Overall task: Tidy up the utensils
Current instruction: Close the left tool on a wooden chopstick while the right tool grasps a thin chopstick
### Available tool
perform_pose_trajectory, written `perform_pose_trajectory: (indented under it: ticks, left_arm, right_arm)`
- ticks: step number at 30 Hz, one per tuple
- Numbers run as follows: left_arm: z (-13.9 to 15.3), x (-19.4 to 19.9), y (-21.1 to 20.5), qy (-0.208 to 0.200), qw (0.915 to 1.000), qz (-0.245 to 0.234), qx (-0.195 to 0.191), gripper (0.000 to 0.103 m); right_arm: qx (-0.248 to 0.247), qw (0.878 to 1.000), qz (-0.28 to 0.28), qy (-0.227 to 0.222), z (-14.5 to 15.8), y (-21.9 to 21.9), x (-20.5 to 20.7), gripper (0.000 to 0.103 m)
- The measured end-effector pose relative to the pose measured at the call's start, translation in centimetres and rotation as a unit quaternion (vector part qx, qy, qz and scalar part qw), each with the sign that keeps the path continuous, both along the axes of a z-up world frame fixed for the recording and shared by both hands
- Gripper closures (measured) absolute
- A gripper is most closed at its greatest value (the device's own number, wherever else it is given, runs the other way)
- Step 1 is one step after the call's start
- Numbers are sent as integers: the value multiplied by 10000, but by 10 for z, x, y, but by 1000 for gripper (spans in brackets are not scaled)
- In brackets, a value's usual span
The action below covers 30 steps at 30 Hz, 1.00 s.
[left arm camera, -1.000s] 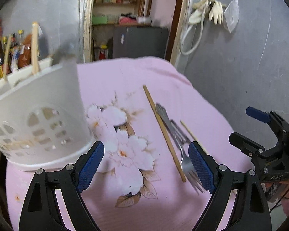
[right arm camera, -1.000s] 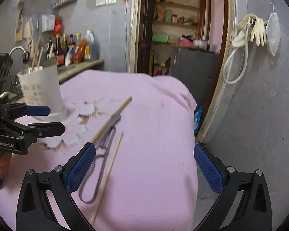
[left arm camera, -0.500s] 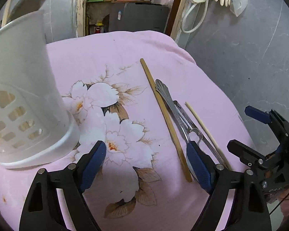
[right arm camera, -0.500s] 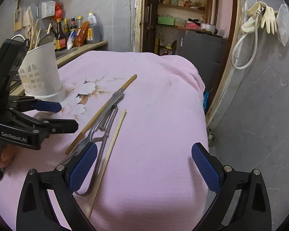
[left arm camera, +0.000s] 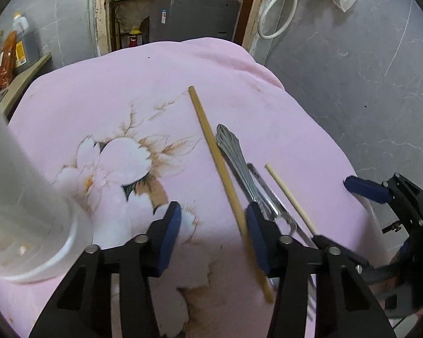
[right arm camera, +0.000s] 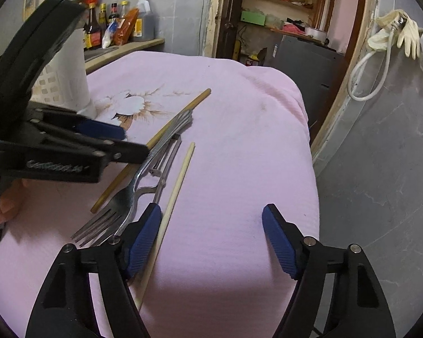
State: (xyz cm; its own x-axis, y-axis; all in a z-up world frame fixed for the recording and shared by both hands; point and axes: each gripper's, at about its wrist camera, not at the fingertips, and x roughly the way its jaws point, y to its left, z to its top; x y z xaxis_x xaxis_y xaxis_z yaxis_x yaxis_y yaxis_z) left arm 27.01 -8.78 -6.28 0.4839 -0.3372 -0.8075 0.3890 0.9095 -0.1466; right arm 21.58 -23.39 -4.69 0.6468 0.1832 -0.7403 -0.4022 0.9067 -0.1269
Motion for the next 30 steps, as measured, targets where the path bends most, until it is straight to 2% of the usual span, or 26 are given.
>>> perform_pose_trajectory:
  ticks: [9, 13, 16, 20, 22, 26, 30]
  left_arm:
    - [-1, 23, -5, 140, 9995, 246, -163, 87]
    - [0, 22, -6, 171, 9994, 266, -168, 95]
    - [1, 14, -6, 113, 9997, 221, -65, 96]
    - [1, 8, -3, 159, 9995, 260, -16, 97]
    - [1, 0, 2, 197, 9994, 280, -5, 97]
    - [4, -20, 11, 413, 9989, 199, -37, 98]
    - [8, -34, 9, 288, 9991, -27, 321, 96]
  right_arm:
    - [-118, 9999, -70, -21, -1, 5, 16, 46]
    - [-22, 10000, 14, 23, -1, 11, 25, 63]
    - [45, 9999, 72, 66, -1, 12, 28, 71]
    - [80, 9998, 180, 53, 0, 16, 26, 90]
    - [97, 9998, 196, 31, 1, 17, 24, 94]
    - [215, 9996, 152, 79, 3, 12, 24, 97]
    - [168, 9997, 137, 99, 3, 14, 23, 97]
